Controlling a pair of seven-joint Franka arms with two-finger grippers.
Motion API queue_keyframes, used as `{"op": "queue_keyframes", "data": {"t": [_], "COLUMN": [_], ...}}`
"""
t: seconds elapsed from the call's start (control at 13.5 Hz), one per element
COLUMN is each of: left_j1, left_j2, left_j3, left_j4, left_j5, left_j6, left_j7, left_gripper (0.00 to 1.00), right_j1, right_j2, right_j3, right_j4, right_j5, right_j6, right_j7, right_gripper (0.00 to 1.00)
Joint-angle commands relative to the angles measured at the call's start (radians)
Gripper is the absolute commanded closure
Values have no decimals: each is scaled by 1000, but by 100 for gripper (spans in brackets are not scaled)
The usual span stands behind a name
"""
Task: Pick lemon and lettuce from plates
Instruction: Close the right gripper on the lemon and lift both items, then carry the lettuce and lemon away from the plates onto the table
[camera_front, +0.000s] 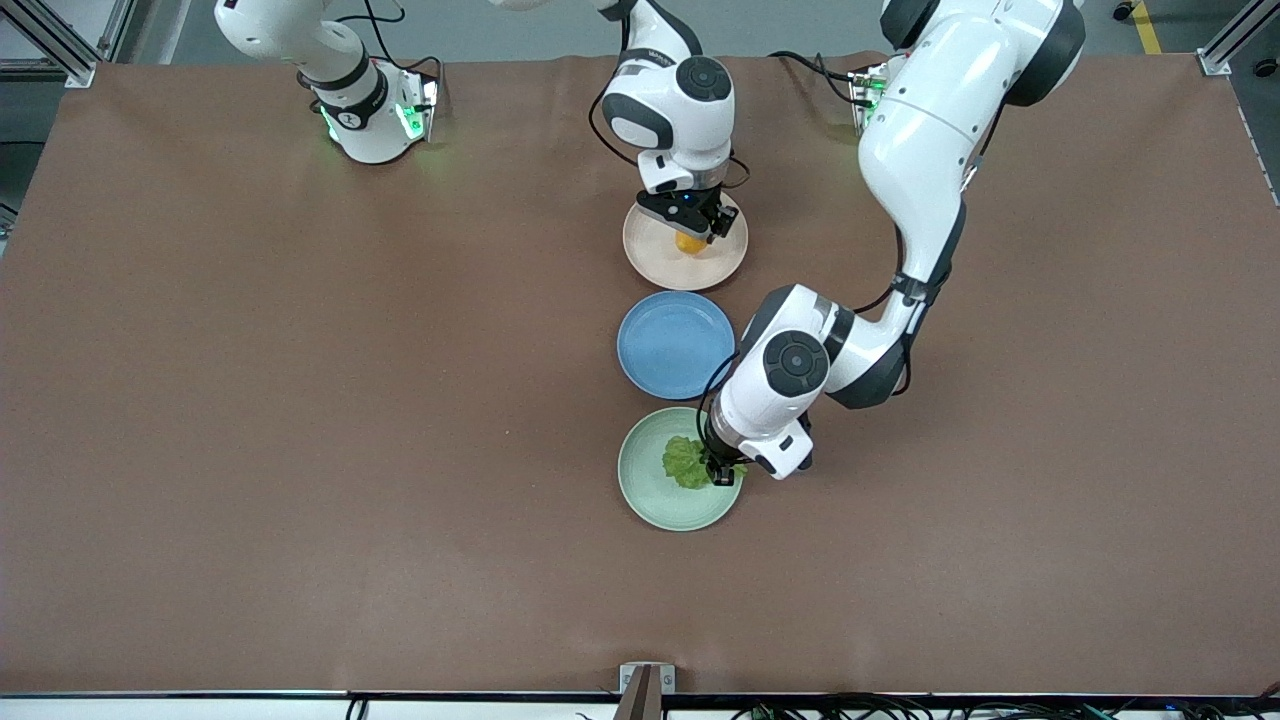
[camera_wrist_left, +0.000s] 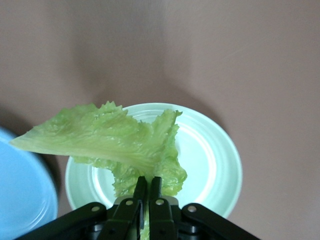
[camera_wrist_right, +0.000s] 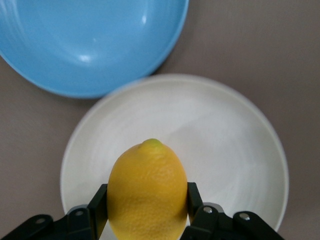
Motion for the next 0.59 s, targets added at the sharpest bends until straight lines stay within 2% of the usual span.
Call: {"op": "queue_keyframes", "data": {"t": [0.0, 0.15, 0.3, 0.37, 0.52], "left_j1": [59, 166, 301, 353, 411], "left_j2": [-117, -198, -271, -303, -356], "left_j3": [-24, -92, -174, -199, -205], "left_j4": [-26, -58, -154, -220, -337], "left_j5": [-2, -6, -6, -3, 8], "left_j6": [-125, -237, -291, -291, -289], "left_j7": [37, 153, 341, 441, 605], "left_gripper": [100, 100, 100, 100, 100], "right_j1": [-146, -254, -362, -418, -533], "right_j2": [-174, -236, -288, -315, -378], "right_j3": [14, 14, 14, 14, 14], "right_j4": [-30, -38, -83, -117, -186], "right_j5": [-5, -2, 0, 0, 0], "right_j6": [-143, -224, -238, -238, -237], "right_j7": [-247, -441, -620, -712, -863], "right_gripper": [99, 99, 100, 100, 100]}}
